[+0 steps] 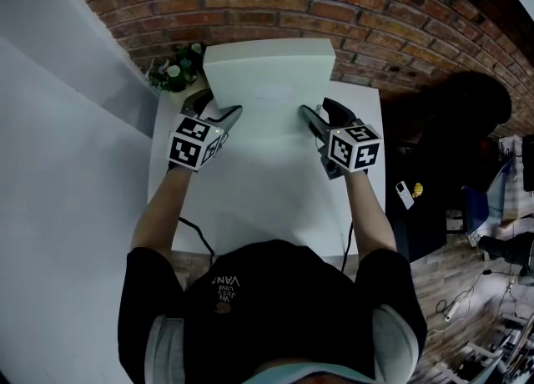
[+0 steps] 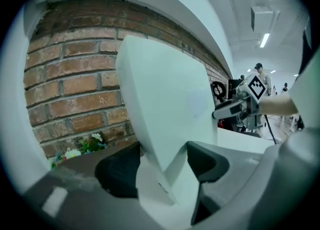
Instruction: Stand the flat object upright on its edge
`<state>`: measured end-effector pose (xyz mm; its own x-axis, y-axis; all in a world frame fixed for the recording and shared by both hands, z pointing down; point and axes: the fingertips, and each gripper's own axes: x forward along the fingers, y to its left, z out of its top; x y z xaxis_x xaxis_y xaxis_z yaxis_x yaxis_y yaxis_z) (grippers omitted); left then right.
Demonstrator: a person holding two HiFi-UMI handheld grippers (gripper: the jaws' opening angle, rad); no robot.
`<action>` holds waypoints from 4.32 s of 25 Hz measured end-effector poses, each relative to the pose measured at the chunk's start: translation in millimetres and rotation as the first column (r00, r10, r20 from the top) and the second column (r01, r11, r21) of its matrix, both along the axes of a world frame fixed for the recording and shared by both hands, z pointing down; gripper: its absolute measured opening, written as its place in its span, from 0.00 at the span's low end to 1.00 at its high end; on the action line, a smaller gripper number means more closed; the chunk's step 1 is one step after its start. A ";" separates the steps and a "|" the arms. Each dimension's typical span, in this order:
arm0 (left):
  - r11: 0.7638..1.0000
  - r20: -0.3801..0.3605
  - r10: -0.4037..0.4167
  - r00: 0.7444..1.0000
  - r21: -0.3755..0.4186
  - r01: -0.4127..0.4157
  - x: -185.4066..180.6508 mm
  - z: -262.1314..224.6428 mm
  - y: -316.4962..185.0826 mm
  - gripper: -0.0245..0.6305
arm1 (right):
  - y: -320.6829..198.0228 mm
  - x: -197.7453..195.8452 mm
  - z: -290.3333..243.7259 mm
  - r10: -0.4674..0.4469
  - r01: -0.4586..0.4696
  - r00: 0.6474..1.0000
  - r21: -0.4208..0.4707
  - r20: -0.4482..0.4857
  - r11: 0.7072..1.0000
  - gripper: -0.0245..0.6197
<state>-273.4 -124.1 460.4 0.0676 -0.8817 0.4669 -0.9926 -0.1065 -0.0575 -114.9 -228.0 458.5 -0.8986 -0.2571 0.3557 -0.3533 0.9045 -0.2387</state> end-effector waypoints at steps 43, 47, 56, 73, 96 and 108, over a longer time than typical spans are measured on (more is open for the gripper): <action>1.000 0.204 0.006 0.979 -0.026 -0.001 -84.3 4.1 -75.8 0.49 | -67.5 -77.2 16.7 0.018 -0.017 0.997 -0.013 0.078 1.000 0.39; 0.999 0.218 -0.003 0.976 -0.031 0.010 -90.7 6.9 -76.2 0.49 | -67.9 -83.9 20.0 0.007 -0.006 0.997 -0.009 0.075 1.000 0.39; 0.999 0.215 -0.017 0.976 -0.039 0.026 -99.7 15.3 -79.3 0.49 | -71.8 -93.1 26.9 0.005 -0.004 0.998 -0.009 0.069 1.000 0.39; 0.997 0.189 -0.067 0.980 -0.015 0.071 -112.7 18.0 -91.2 0.49 | -93.3 -112.1 26.5 0.003 -0.004 0.997 0.008 0.073 1.000 0.38; 0.989 0.098 -0.149 0.984 0.013 0.149 -117.6 19.3 -92.4 0.49 | -99.0 -108.8 30.3 0.088 -0.086 0.994 -0.037 0.063 0.996 0.51; 0.984 0.051 -0.170 0.984 0.059 0.167 -109.9 10.7 -72.6 0.49 | -93.5 -94.5 16.2 0.099 -0.097 0.992 -0.024 0.084 0.995 0.47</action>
<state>-383.3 -196.6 471.0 -0.1087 -0.9026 0.4164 -0.9912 0.0664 -0.1148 -209.4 -321.5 474.7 -0.8965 -0.3390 0.2851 -0.4177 0.8613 -0.2894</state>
